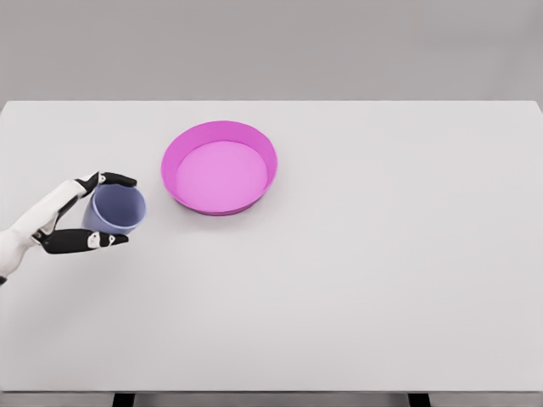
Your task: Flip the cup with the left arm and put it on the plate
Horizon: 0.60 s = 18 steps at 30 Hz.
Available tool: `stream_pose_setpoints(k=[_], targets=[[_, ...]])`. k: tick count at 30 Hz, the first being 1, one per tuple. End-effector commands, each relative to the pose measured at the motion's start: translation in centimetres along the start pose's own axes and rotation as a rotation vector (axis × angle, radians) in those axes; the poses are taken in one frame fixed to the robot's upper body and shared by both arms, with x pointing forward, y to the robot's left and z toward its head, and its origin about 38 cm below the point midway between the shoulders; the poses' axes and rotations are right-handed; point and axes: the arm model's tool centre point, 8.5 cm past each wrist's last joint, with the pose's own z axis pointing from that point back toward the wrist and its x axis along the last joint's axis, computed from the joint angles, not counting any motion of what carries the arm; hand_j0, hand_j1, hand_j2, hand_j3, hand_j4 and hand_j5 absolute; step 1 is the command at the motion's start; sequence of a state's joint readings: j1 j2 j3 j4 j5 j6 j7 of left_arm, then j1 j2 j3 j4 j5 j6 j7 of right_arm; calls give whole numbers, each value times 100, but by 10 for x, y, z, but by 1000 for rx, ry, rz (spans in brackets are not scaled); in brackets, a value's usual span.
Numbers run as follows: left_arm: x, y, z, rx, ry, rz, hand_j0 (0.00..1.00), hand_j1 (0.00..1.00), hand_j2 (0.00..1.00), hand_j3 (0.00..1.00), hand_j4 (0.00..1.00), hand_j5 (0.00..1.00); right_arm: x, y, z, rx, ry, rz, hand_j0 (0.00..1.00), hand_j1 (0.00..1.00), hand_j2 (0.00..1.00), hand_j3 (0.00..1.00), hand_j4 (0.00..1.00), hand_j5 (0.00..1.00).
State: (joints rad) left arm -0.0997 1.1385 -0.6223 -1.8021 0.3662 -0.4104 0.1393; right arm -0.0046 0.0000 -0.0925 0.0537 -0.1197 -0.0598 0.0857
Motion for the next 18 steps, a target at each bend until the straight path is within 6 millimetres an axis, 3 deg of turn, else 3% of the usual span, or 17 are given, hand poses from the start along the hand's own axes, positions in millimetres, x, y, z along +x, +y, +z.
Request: stream_pose_setpoints(k=[1, 18], targets=[[1, -2, -3, 11, -10, 18, 74, 74, 74, 74, 74, 74, 0, 0, 0, 0, 0, 1, 100, 100, 100, 100, 100, 100], [12, 0, -29, 81, -85, 65, 75, 75, 75, 75, 75, 75, 0, 0, 0, 0, 0, -1, 100, 100, 100, 100, 100, 100]])
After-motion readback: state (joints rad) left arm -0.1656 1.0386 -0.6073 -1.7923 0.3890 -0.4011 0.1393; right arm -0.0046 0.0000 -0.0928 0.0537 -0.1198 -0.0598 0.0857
